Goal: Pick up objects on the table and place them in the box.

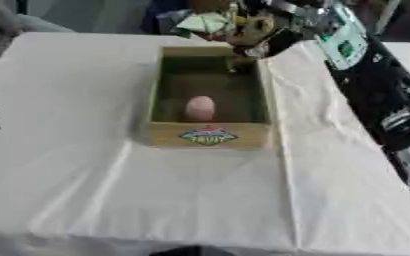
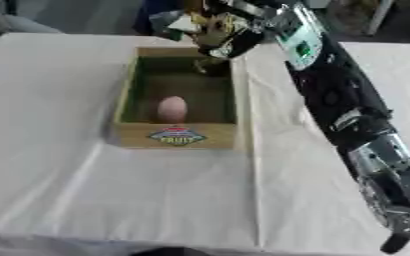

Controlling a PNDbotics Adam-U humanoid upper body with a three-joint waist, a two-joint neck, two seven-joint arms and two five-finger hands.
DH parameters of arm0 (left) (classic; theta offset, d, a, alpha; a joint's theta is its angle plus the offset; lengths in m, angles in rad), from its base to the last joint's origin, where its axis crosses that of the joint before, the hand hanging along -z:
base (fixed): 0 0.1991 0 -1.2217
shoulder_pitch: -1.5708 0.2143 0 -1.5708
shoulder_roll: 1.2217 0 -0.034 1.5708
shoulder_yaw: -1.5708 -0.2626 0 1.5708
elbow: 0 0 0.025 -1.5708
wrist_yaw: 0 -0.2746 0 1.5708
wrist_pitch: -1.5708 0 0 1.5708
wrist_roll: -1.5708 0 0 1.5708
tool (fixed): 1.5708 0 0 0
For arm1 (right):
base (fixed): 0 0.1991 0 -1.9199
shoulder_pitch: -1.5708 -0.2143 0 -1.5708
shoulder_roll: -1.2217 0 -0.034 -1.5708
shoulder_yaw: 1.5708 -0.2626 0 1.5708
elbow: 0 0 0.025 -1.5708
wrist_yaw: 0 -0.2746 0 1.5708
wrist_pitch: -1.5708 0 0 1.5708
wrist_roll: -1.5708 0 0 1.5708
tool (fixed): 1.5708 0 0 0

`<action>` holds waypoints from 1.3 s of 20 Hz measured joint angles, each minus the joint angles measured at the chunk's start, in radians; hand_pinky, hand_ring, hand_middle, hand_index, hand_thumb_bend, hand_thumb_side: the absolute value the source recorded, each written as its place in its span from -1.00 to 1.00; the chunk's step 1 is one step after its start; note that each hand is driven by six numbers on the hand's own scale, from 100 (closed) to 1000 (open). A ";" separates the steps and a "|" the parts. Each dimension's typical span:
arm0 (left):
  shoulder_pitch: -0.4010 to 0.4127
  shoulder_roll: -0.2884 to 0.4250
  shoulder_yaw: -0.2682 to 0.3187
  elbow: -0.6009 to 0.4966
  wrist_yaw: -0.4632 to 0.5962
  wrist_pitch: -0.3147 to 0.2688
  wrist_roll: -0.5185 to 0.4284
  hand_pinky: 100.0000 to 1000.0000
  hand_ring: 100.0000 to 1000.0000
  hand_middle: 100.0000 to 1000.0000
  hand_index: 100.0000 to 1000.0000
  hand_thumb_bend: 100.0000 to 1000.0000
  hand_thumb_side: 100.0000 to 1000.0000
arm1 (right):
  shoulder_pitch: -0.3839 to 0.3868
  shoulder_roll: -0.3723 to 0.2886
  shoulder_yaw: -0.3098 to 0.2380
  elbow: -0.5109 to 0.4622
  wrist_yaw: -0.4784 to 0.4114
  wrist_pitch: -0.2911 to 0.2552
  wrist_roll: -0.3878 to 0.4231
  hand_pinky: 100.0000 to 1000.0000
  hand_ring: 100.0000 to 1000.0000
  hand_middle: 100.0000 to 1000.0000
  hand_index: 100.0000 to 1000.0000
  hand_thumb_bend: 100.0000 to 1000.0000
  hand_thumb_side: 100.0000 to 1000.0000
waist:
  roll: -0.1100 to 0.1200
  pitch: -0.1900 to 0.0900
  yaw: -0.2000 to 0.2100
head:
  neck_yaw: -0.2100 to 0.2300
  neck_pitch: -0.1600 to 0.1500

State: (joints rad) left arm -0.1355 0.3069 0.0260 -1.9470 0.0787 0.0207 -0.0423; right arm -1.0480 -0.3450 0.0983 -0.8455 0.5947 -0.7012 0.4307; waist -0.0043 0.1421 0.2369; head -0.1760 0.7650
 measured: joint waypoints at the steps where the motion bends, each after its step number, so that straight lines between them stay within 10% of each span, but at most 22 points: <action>1: -0.003 0.000 -0.002 0.000 0.001 0.000 -0.003 -0.05 0.07 0.02 0.51 -0.81 0.64 | 0.000 0.010 -0.005 0.016 0.016 0.003 -0.005 -0.55 -0.69 -0.29 -0.05 -0.47 -0.88 | 0.000 0.002 0.008 | -0.005 0.000; 8: -0.015 -0.009 -0.011 -0.002 0.009 0.001 -0.013 -0.05 0.07 0.02 0.50 -0.81 0.64 | 0.001 0.044 -0.025 0.081 0.142 0.017 -0.060 -0.38 -0.49 -0.13 0.13 -0.33 -0.77 | 0.002 0.012 0.051 | -0.033 -0.010; 11: -0.015 -0.009 -0.011 -0.003 0.009 0.001 -0.014 -0.05 0.07 0.02 0.50 -0.81 0.65 | 0.001 0.051 -0.028 0.095 0.235 0.010 -0.094 0.11 0.11 0.28 0.56 -0.21 -0.35 | 0.002 0.012 0.052 | -0.036 -0.010; 17: -0.015 -0.010 -0.011 -0.002 0.009 0.002 -0.015 -0.05 0.07 0.02 0.50 -0.81 0.66 | 0.003 0.059 -0.038 0.143 0.381 0.007 -0.088 0.47 0.57 0.62 0.76 -0.14 -0.02 | 0.001 0.013 0.044 | -0.035 -0.011; 26: -0.007 -0.017 -0.010 0.002 0.008 0.003 -0.014 -0.05 0.06 0.01 0.50 -0.80 0.67 | 0.010 0.044 -0.052 0.127 0.374 -0.004 -0.099 0.47 0.55 0.62 0.72 -0.16 -0.13 | -0.004 0.012 0.019 | -0.018 -0.011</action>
State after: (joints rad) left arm -0.1427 0.2900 0.0160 -1.9452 0.0866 0.0232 -0.0561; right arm -1.0379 -0.3008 0.0468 -0.7183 0.9687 -0.7049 0.3318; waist -0.0081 0.1543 0.2555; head -0.1938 0.7544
